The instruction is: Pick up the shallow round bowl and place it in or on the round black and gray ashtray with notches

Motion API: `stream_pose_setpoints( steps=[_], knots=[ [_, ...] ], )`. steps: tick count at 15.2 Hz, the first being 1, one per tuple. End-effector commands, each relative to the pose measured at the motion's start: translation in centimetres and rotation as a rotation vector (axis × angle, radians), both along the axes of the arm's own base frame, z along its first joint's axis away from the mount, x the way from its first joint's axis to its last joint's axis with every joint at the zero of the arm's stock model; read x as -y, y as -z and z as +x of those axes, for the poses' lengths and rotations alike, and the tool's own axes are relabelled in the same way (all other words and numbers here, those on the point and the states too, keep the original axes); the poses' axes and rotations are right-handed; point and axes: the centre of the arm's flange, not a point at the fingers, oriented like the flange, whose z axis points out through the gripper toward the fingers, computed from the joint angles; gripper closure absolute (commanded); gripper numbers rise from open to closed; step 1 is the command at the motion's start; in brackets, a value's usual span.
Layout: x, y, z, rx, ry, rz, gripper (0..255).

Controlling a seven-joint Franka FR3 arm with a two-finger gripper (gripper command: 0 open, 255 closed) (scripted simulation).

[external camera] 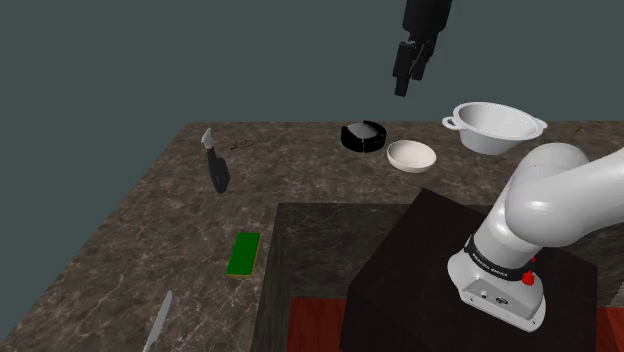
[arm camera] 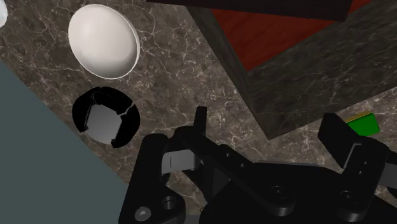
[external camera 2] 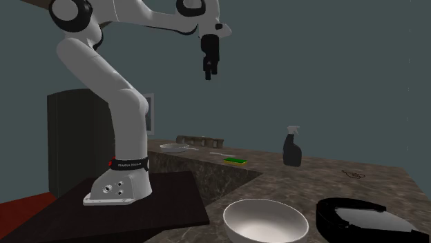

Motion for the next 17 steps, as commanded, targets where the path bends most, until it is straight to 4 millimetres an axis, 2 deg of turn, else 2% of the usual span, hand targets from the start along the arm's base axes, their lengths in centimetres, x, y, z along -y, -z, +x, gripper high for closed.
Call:
stream_pose_setpoints(
  steps=[1, 17],
  knots=[
    [0.0, 0.0, 0.0, 0.0, 0.0, 0.0, 0],
    [11.4, 17.3, 3.4, -0.019, 0.033, -0.027, 0]
  ],
)
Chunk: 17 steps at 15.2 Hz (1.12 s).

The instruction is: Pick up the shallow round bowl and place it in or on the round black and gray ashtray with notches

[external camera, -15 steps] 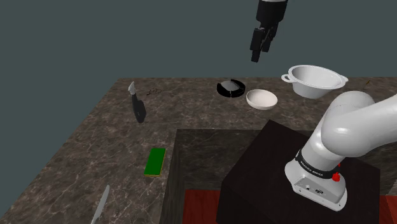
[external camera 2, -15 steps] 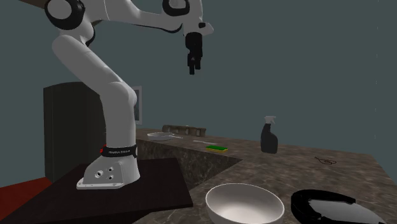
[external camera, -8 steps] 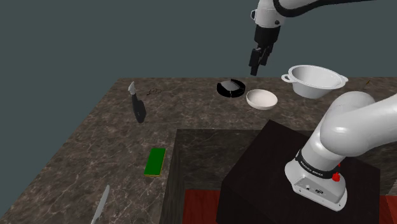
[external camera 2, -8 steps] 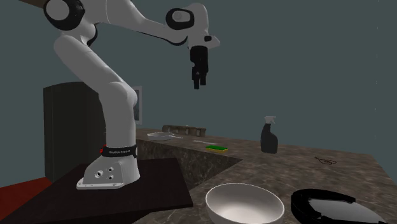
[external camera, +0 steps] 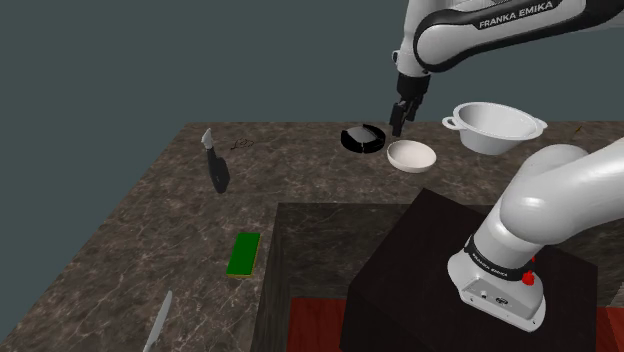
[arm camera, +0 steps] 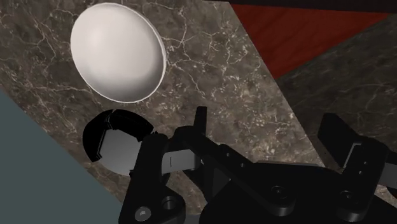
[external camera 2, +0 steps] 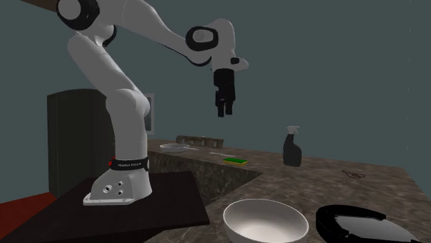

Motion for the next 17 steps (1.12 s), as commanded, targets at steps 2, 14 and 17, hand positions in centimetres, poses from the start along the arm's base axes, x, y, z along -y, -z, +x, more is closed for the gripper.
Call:
stream_pose_setpoints(
  steps=[2, 14, 17],
  knots=[
    [2.4, 3.4, 0.7, -0.002, 0.006, -0.006, 0],
    [11.4, 16.1, 2.7, -0.016, 0.031, -0.026, 0],
    [13.7, 19.3, 3.1, -0.02, 0.037, -0.031, 0]
  ],
)
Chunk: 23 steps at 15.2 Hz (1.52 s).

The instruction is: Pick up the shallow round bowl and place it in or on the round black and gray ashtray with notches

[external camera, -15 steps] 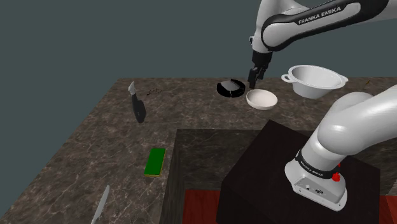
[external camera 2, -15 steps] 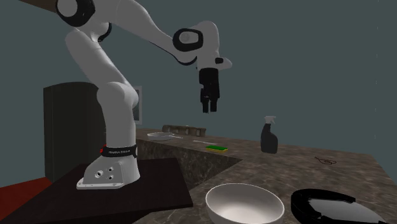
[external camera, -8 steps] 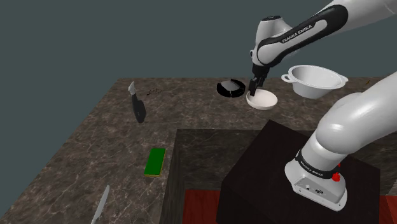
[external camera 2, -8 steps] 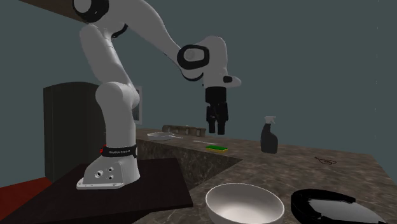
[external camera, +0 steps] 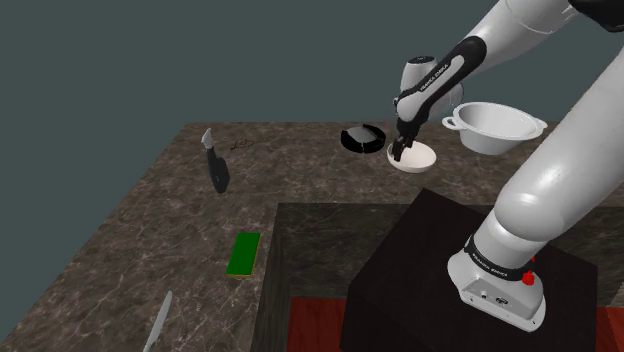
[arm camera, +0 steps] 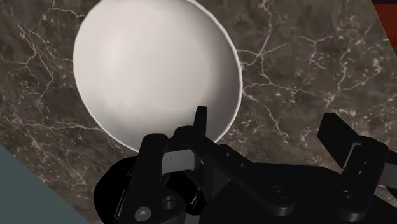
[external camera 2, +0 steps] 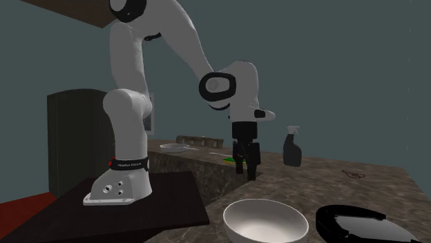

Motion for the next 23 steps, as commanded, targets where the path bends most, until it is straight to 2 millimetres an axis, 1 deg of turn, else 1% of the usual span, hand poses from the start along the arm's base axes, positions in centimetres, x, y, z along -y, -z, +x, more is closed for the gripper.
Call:
stream_pose_setpoints(
  steps=[1, 2, 8, 9, 17, 18, 23],
  knots=[
    [1.3, 2.2, 0.4, -0.001, 0.003, -0.005, 0],
    [1.5, 2.4, 0.4, -0.001, 0.003, -0.006, 0],
    [1.8, 5.5, 0.4, -0.001, 0.003, -0.006, 0],
    [1.9, 6.4, 0.3, -0.001, 0.003, -0.006, 0],
    [1.9, 6.3, 0.3, -0.002, 0.003, -0.006, 0],
    [1.9, 6.3, 0.3, -0.002, 0.003, -0.006, 255],
    [1.9, 6.3, 0.3, -0.002, 0.003, -0.006, 255]
  ],
)
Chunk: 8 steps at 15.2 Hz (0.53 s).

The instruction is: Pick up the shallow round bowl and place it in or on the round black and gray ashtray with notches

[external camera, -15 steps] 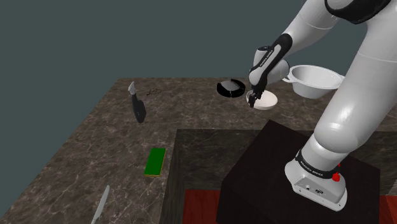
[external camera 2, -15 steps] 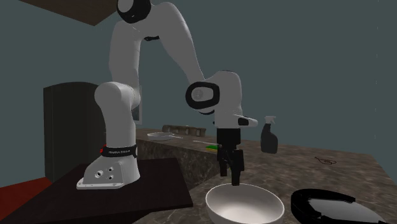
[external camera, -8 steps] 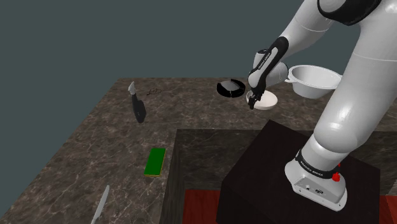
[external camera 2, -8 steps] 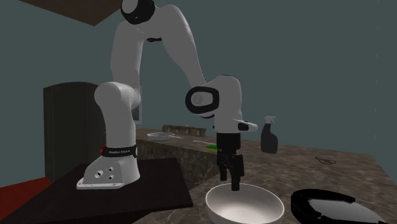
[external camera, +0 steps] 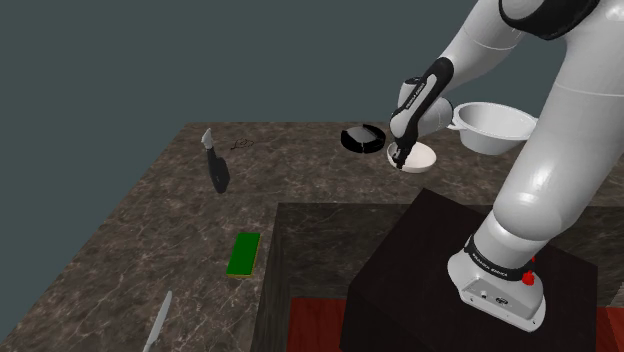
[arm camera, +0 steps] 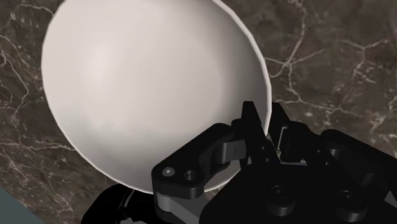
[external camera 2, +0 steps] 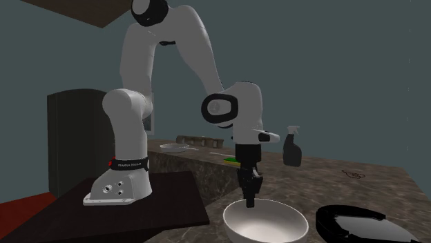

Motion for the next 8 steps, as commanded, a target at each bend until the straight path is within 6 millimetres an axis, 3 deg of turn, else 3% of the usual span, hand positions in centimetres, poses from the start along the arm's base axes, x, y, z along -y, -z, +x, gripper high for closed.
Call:
stream_pose_setpoints(
  steps=[1, 4, 8],
  knots=[
    [0.0, 0.0, 0.0, -0.001, 0.001, 0.0, 255],
    [0.0, 0.0, 0.0, -0.001, 0.001, 0.0, 255],
    [0.0, -2.1, 0.0, -0.001, 0.001, 0.0, 255]
  ],
)
